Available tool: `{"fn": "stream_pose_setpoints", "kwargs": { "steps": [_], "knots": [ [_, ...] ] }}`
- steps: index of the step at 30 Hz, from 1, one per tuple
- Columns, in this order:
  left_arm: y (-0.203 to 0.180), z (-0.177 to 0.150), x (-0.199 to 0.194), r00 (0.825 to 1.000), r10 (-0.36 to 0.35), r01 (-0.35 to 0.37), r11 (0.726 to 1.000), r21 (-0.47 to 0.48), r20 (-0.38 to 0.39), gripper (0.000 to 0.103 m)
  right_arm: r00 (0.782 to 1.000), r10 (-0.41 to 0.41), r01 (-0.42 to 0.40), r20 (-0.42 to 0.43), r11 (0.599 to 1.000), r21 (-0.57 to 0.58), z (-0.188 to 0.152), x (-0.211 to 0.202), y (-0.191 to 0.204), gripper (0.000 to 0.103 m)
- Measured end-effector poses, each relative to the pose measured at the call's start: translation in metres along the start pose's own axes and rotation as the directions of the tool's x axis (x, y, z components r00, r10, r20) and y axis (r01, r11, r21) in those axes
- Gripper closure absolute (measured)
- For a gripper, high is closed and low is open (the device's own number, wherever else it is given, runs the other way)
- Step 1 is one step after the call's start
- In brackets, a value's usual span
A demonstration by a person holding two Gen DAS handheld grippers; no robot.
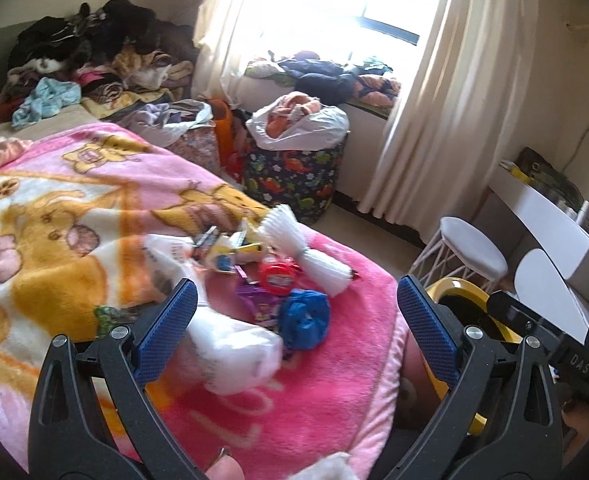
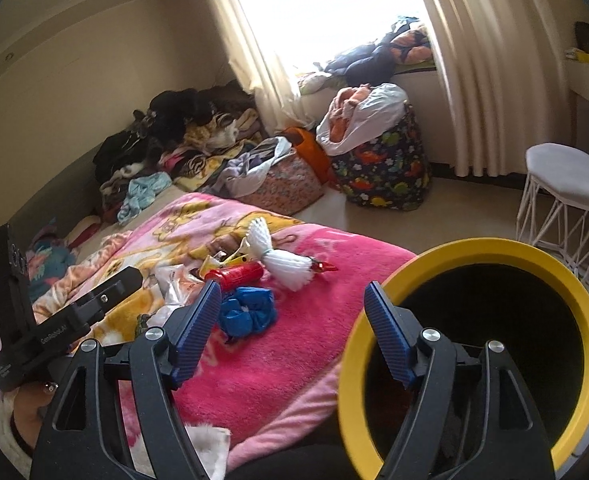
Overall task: Collect trash
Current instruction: 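Grasp the white plastic bag with the left tool while the right tool grasps another foam net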
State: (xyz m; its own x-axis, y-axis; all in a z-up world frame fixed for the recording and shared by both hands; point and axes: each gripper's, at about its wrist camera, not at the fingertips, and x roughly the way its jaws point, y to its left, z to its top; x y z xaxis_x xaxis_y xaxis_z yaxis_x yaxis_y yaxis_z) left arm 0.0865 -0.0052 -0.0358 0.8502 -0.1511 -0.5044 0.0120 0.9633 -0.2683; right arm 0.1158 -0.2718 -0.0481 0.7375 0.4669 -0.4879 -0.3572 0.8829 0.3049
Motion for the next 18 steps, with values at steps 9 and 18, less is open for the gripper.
{"fn": "stream_pose_setpoints", "kwargs": {
  "steps": [9, 18],
  "knots": [
    [0.035, 0.002, -0.001, 0.999, 0.044, -0.045, 0.996, -0.071, -0.023, 0.011, 0.996, 0.028, -0.033, -0.081, 0.998, -0.057, 0.022, 0.049, 0.014, 0.04],
    [0.063, -0.005, 0.013, 0.995, 0.01, -0.03, 0.98, -0.196, -0.103, 0.011, 0.971, -0.047, 0.01, -0.236, 0.988, -0.157, 0.036, 0.123, 0.028, 0.049]
  ]
}}
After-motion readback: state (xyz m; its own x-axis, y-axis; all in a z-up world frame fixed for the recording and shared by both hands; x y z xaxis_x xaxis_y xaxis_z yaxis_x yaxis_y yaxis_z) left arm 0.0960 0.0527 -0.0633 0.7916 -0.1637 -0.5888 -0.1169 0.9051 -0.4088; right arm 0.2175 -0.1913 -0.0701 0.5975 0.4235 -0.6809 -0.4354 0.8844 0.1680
